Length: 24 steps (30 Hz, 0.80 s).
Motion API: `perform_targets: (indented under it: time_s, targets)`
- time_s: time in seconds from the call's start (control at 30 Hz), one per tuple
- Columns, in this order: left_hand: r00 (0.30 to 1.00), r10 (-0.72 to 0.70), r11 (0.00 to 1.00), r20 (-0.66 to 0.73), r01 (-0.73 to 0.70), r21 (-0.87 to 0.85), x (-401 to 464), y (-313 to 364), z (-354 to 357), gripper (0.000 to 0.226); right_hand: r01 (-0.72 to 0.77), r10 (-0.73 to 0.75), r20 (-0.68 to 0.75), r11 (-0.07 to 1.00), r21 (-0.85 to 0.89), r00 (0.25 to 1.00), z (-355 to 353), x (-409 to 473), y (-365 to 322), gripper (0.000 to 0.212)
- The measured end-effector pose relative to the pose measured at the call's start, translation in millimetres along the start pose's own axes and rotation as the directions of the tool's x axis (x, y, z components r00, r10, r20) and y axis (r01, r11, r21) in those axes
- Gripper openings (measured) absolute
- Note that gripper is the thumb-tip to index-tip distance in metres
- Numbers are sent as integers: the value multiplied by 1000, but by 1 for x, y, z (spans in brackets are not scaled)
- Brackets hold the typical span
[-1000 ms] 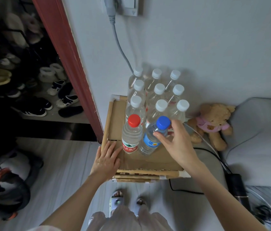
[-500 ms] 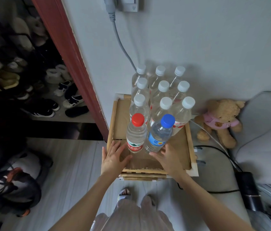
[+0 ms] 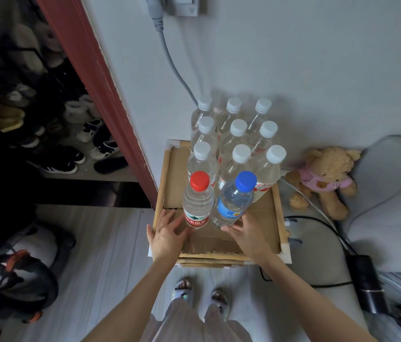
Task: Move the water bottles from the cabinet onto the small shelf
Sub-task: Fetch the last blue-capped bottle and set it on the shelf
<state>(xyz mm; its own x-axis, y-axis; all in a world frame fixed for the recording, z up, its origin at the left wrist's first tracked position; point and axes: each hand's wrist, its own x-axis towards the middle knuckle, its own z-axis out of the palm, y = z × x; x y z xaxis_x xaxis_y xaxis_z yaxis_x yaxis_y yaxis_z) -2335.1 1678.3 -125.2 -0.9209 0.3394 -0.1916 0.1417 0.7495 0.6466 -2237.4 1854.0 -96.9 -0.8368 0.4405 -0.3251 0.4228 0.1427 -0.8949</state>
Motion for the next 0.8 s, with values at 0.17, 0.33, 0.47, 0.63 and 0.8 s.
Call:
perform_targets:
  time_s: [0.17, 0.33, 0.47, 0.63, 0.8]
  targets:
    - [1000, -8, 1000, -1, 8, 17, -2, 5, -1, 39, 3, -2, -13, 1000, 29, 1000, -1, 0, -4, 48]
    - [1000, -10, 999, 11, 10, 38, -3, 8, -1, 39, 15, -14, -33, 1000, 27, 999, -1, 0, -4, 49]
    - [1000, -11, 997, 24, 9, 76, -3, 8, 0, 40, 37, -37, -20, 999, 18, 999, -1, -2, -6, 51]
    - [999, 27, 994, 34, -30, 106, -5, 7, -2, 39, -10, 10, -2, 999, 30, 1000, -1, -5, -11, 50]
    - [978, 185, 930, 97, -207, 305, -11, -5, 0, 63, -61, 61, 1, 998, 10, 998, -1, -7, -10, 52]
